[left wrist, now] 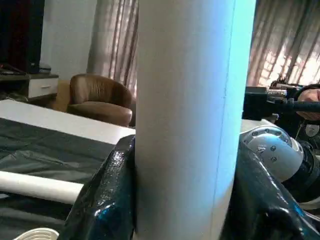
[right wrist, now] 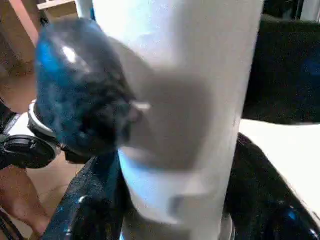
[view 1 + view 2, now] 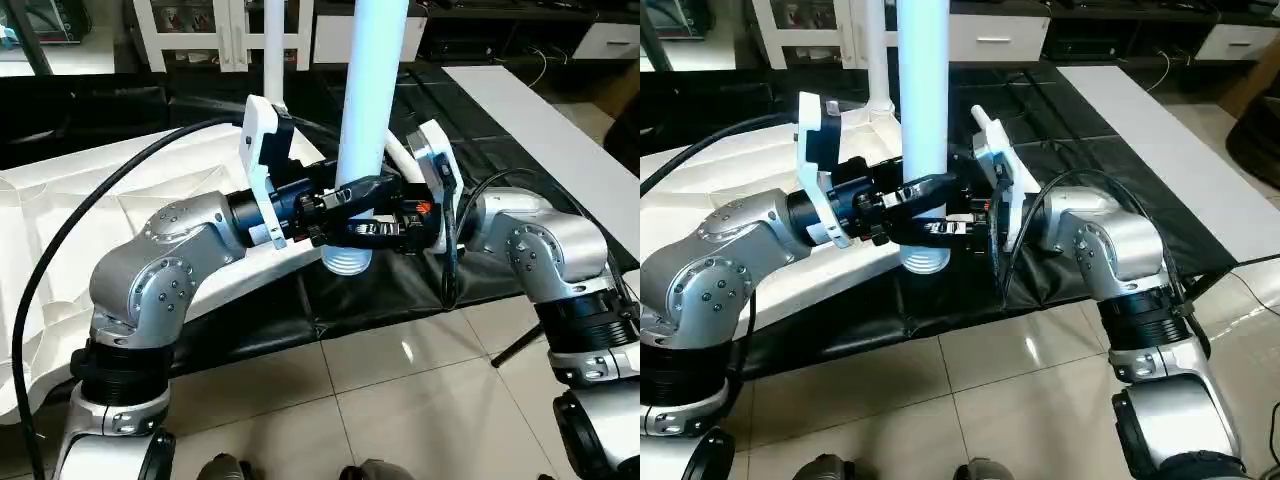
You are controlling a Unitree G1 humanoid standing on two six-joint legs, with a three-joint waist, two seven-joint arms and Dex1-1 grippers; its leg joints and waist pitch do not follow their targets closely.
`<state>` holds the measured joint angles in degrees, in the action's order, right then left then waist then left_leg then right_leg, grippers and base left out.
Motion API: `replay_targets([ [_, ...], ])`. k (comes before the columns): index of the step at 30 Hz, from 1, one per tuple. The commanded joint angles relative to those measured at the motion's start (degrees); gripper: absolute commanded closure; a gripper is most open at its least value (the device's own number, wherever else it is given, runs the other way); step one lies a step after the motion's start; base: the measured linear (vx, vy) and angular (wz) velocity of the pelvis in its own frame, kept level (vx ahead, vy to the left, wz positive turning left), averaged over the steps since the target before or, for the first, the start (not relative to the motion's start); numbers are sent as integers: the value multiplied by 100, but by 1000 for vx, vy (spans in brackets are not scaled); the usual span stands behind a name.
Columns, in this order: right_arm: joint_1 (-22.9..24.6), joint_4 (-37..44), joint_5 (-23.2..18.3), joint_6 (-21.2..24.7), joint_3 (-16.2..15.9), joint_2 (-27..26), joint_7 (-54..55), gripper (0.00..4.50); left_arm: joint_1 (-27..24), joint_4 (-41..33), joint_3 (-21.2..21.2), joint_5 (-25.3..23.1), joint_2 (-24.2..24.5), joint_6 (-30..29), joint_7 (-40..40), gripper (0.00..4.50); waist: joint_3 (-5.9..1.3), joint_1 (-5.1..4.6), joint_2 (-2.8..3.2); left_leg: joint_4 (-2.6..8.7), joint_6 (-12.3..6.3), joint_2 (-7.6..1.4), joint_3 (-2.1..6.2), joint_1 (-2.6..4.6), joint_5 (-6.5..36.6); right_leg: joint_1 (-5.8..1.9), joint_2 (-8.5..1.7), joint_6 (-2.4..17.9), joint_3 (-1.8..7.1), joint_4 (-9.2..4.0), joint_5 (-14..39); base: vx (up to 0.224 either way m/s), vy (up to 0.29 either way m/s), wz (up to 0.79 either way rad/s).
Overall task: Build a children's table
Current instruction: Insert table leg to table base
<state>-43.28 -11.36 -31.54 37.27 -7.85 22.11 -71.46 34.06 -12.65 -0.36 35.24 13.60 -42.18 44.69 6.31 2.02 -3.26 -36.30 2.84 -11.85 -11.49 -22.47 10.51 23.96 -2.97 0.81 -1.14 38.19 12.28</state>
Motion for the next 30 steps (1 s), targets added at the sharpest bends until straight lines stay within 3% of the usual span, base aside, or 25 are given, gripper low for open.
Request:
replay_targets([
  [1, -116, 62, -60, 79, 69, 33, 22, 227, -44, -182, -240, 52, 6, 10, 126, 249, -541, -1, -23, 342, -280, -119, 49, 131, 129, -361, -345, 1474, 224, -402, -177, 0, 0, 0],
  [7, -76, 71, -31, 74, 96, 5, 88, 234, -59, -211, -298, 15, 116, -22, 146, 250, -555, 2, -16, 335, -325, -115, 49, 126, 43, -367, -343, 1517, 224, -381, -381, 0, 0, 0],
  [8, -60, 72, -8, 60, 96, 5, 126, 234, -54, -189, -265, 65, 110, -101, 95, 194, -555, 0, -18, 336, -327, -114, 48, 125, 25, -367, -338, 1522, 222, -376, -416, 0, 0, 0],
  [9, -38, 67, 31, 30, 95, 6, 177, 234, -39, -149, -192, 119, 85, -159, 20, 180, -560, 0, -19, 333, -331, -113, 46, 127, 9, -369, -337, 1527, 222, -371, -447, 0, 0, 0],
  [10, -33, 66, 39, 24, 95, 6, 187, 235, -36, -141, -176, 130, 80, -168, 4, 174, -557, 1, -17, 334, -337, -113, 45, 127, -4, -367, -337, 1536, 224, -372, -473, 0, 0, 0],
  [11, -23, 27, 84, 0, 111, 5, 262, 235, -13, -89, -153, 131, 95, -157, 12, 174, -582, 6, 24, 326, -319, -115, 48, 135, -15, -371, -339, 1560, 220, -370, -522, 0, 0, 0],
  [14, -15, -54, 182, -20, 145, 7, 450, 240, 8, -105, -49, 279, 105, -216, 45, 136, -585, 8, 31, 330, -289, -115, 50, 135, 42, -375, -340, 1576, 217, -371, -500, 0, 0, 0],
  [17, -19, -95, 221, -36, 148, 11, 499, 241, 15, -121, -20, 325, 107, -232, 51, 126, -580, 8, 22, 335, -227, -116, 47, 142, 113, -372, -336, 1567, 220, -381, -408, 0, 0, 0],
  [24, -97, -859, 829, -314, 59, 120, 1104, 242, 83, -145, 146, 353, 66, -35, -61, 65, -618, 8, 0, 315, -186, -101, 42, 129, 53, -386, -339, 1566, 217, -368, -450, 0, 0, 0],
  [28, -172, -1514, 1154, -639, 240, 158, 1800, 242, 138, -110, 377, 380, 93, 15, -176, 44, -640, 10, -7, 304, -176, -93, 37, 129, -60, -386, -332, 1568, 217, -354, -537, 0, 0, 0],
  [30, -219, -1745, 1218, -736, 376, 154, 2092, 242, 131, -98, 436, 370, 130, 25, -211, 44, -648, 61, -3, 306, -95, -84, 16, 155, -125, -375, -314, 1640, 213, -367, -596, 0, 0, 0],
])
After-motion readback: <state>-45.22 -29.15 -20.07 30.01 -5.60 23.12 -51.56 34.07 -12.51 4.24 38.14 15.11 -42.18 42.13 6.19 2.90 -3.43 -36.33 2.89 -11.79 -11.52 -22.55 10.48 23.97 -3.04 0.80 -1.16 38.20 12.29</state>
